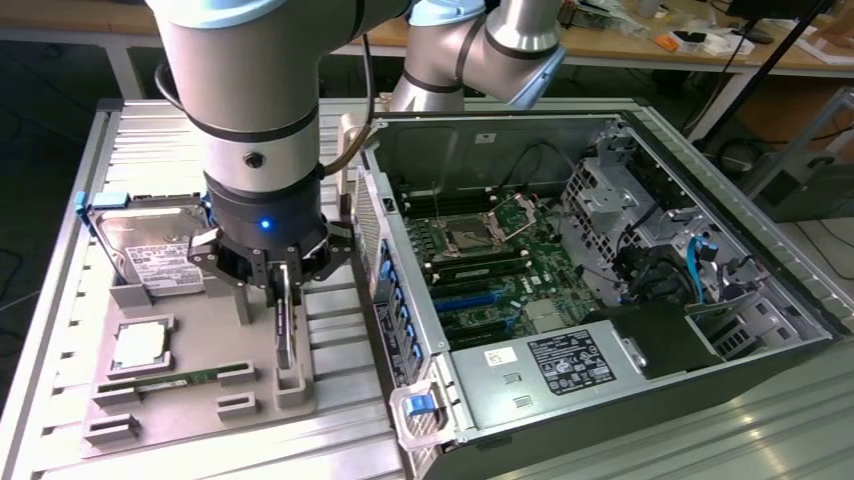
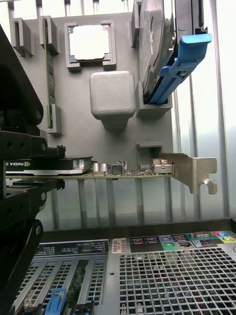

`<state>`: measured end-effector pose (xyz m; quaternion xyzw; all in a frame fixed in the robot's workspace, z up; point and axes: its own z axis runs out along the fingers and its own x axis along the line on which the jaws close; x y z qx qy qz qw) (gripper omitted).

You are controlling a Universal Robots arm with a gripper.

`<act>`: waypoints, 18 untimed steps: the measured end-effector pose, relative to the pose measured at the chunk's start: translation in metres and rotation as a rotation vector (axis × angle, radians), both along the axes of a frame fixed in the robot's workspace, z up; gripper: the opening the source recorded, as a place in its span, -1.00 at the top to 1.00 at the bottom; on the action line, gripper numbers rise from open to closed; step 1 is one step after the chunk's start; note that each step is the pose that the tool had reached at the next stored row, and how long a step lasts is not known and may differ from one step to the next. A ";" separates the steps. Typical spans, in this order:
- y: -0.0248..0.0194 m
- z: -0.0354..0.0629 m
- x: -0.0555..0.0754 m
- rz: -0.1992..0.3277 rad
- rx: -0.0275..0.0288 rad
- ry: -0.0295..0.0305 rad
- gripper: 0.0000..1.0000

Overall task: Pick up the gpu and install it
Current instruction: 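Pick up the gpu and move the gpu toward the slot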

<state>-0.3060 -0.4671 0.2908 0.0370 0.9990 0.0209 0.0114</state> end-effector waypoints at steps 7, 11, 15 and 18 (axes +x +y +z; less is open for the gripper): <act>0.0000 0.0031 0.000 0.000 0.0000 0.0001 0.47; 0.0000 0.0038 0.000 0.000 0.0000 0.0000 0.47; 0.0000 0.0052 0.000 0.000 0.0000 0.0000 0.47; 0.0000 0.0058 0.000 0.000 -0.0001 0.0000 0.47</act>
